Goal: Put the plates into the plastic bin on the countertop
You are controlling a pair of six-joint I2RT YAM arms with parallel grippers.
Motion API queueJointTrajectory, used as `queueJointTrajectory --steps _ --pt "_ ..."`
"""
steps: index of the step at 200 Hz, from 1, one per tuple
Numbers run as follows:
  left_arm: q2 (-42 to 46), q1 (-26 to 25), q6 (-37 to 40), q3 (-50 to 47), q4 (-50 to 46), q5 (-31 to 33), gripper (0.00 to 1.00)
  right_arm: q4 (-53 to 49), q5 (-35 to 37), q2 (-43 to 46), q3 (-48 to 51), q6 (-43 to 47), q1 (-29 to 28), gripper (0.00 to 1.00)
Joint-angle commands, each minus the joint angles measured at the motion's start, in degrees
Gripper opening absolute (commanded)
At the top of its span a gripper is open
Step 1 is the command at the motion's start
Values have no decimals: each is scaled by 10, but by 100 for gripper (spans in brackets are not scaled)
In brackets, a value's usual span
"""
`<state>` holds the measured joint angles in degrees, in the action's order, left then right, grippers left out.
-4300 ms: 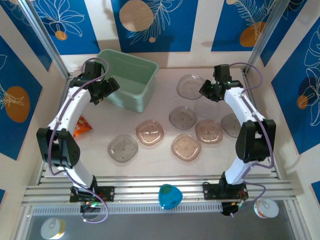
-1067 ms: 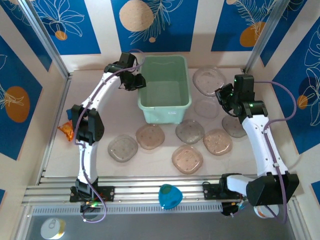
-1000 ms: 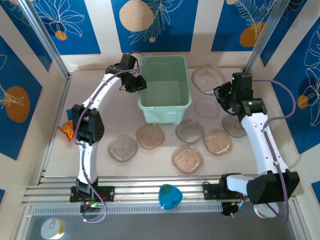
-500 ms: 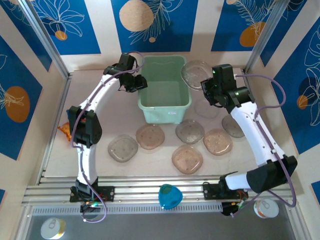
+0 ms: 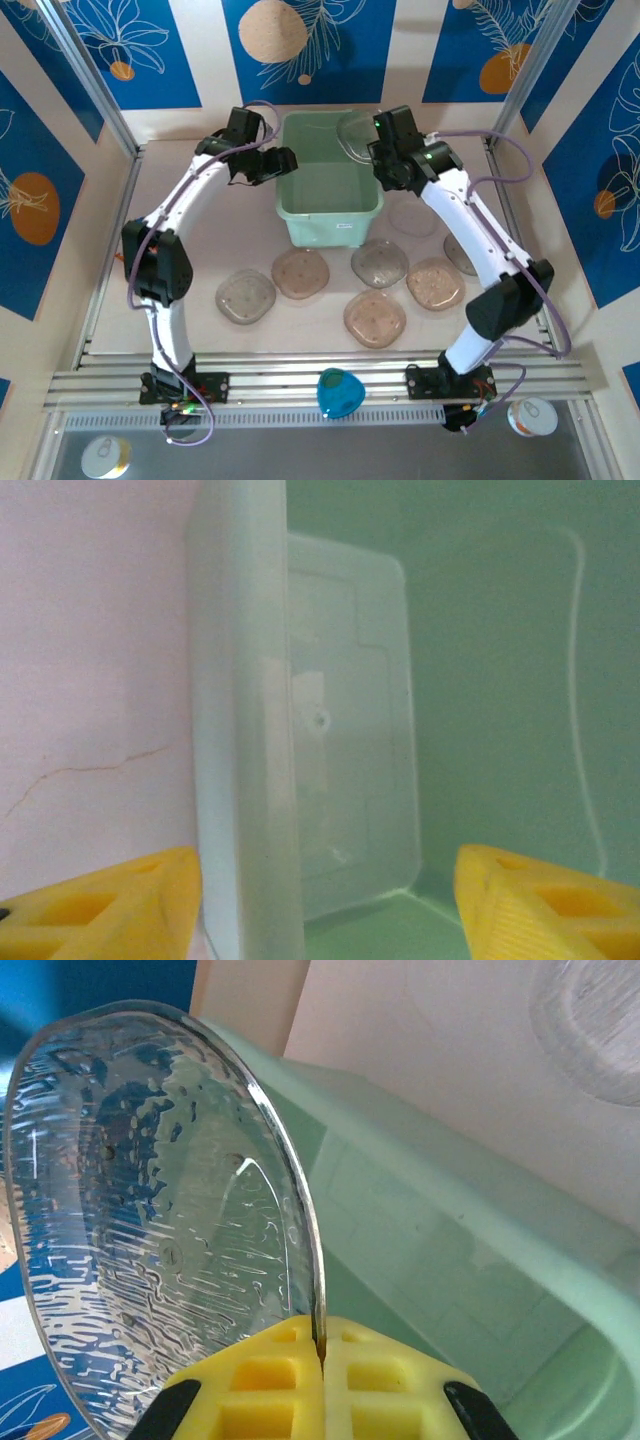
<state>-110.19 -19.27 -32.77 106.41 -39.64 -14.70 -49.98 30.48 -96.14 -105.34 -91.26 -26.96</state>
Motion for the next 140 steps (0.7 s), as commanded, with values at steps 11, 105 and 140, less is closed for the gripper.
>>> queueJointTrajectory --steps 11,105,140 --pt "71 34 6 -59 31 -10 73 -41 38 -60 -96 -21 -10 0" --pt "163 94 43 -191 57 -8 81 -134 31 -291 -360 -60 -38 0" --pt "172 110 58 -203 48 -9 82 -146 44 -333 -383 -86 -47 0"
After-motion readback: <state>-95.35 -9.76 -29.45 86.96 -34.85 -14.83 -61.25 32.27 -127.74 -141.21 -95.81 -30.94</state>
